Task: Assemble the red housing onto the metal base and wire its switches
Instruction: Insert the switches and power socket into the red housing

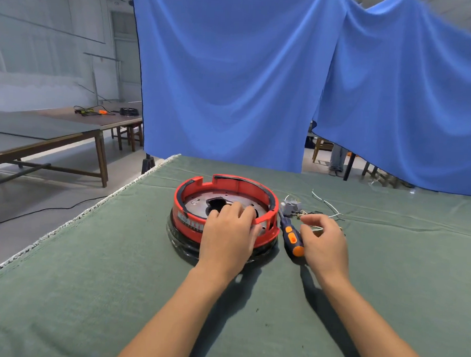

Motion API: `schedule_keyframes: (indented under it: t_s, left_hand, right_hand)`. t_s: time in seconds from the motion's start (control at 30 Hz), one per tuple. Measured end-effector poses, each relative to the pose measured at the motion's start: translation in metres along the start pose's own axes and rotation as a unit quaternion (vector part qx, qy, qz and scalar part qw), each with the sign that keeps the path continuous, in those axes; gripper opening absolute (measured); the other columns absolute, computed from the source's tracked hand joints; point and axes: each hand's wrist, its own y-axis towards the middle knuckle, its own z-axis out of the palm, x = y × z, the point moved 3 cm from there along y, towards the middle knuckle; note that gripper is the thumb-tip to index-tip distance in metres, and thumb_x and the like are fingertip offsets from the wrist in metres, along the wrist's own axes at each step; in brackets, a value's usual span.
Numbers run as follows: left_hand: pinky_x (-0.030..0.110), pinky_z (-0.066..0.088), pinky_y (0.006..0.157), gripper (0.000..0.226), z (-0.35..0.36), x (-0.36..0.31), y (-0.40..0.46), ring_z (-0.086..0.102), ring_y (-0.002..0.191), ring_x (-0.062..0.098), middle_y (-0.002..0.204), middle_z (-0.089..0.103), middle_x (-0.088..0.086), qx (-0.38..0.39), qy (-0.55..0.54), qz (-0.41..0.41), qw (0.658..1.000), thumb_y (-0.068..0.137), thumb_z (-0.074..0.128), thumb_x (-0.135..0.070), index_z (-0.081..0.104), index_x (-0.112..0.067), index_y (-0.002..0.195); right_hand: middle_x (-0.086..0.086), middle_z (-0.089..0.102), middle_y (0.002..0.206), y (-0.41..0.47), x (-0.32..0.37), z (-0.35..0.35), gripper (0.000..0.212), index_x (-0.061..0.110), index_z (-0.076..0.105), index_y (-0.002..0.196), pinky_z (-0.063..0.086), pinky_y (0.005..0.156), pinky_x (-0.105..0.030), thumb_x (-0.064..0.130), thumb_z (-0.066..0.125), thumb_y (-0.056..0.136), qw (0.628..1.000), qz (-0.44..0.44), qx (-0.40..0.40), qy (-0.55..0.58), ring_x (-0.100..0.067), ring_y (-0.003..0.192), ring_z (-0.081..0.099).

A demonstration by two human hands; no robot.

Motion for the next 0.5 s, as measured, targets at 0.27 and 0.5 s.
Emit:
schedule_keyframes:
  t_s: [0.27, 0.5]
  left_hand:
    - [0.038, 0.047, 0.067, 0.022, 0.016, 0.014, 0.015, 0.059, 0.074, 0.029, 0.082, 0.064, 0.005, -0.054, 0.024, -0.004, 0.998, 0.087, 0.059, -0.034, 0.065, -0.012, 0.086]
    - [0.040, 0.045, 0.073, 0.022, 0.024, 0.025, 0.024, 0.059, 0.079, 0.028, 0.088, 0.064, 0.004, -0.048, -0.005, -0.022, 0.999, 0.088, 0.059, -0.034, 0.065, -0.014, 0.092]
  right_hand:
    - [0.007, 0.060, 0.111, 0.049, -0.023, 0.012, 0.020, 0.027, 0.065, 0.101, 0.047, 0.081, -0.037, 0.016, 0.054, 0.089, 0.987, -0.050, 0.049, -0.147, -0.020, 0.103, 0.056]
    - [0.007, 0.041, 0.140, 0.092, -0.018, 0.060, 0.038, 0.031, 0.049, 0.132, 0.044, 0.087, -0.035, 0.024, 0.047, 0.095, 0.926, -0.113, 0.197, -0.301, -0.022, 0.118, 0.051]
